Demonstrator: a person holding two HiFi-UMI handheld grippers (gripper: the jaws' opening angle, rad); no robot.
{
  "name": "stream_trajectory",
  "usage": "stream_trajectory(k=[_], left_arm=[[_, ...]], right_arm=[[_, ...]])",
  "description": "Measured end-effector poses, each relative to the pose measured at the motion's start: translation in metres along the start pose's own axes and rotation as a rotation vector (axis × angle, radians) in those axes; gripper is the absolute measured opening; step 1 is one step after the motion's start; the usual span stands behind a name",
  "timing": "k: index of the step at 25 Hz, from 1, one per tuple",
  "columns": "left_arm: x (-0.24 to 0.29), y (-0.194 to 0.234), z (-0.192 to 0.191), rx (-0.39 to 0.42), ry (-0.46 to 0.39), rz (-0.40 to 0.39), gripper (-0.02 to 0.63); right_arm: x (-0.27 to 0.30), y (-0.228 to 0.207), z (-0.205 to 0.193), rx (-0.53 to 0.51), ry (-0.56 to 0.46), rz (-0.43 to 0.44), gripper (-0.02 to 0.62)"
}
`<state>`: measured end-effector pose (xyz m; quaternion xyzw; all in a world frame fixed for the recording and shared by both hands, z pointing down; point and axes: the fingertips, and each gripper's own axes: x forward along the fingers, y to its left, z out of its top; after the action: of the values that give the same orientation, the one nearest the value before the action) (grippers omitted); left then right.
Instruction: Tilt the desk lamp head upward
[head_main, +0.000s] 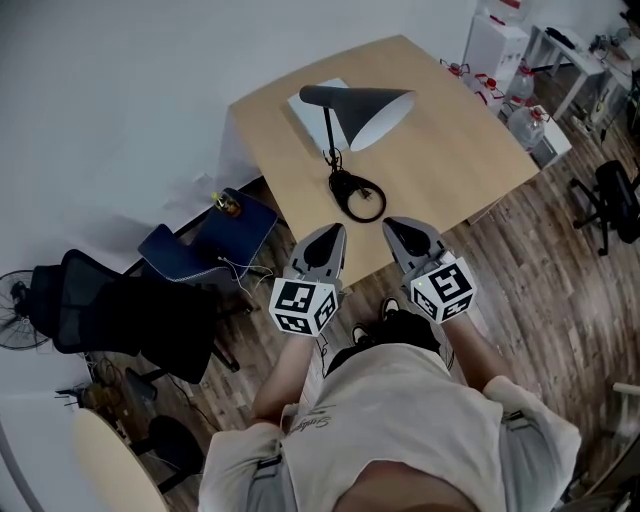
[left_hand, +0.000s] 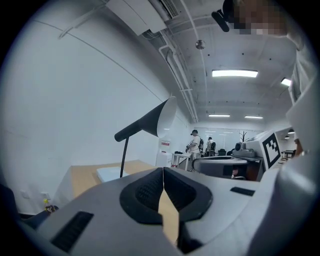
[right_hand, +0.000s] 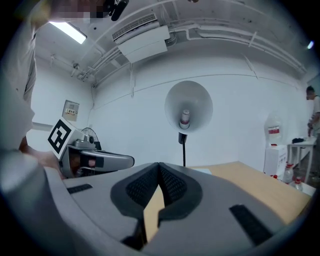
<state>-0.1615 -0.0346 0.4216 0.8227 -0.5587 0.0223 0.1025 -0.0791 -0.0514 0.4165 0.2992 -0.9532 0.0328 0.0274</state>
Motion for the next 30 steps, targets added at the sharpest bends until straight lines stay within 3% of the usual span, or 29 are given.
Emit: stream_trajectory(k=[10, 30], left_arm=[[0.003, -0.007, 0.000, 0.043, 0.033, 0.028, 0.015], [0.017, -0.021, 0.003, 0.025, 0.008, 0.037, 0.015]], right_arm=[[-0.008, 0.000, 0.007, 0.022, -0.024, 0.038, -0.005], [-0.017, -0.008, 0.011, 0.004, -0.033, 0.111, -0.005]])
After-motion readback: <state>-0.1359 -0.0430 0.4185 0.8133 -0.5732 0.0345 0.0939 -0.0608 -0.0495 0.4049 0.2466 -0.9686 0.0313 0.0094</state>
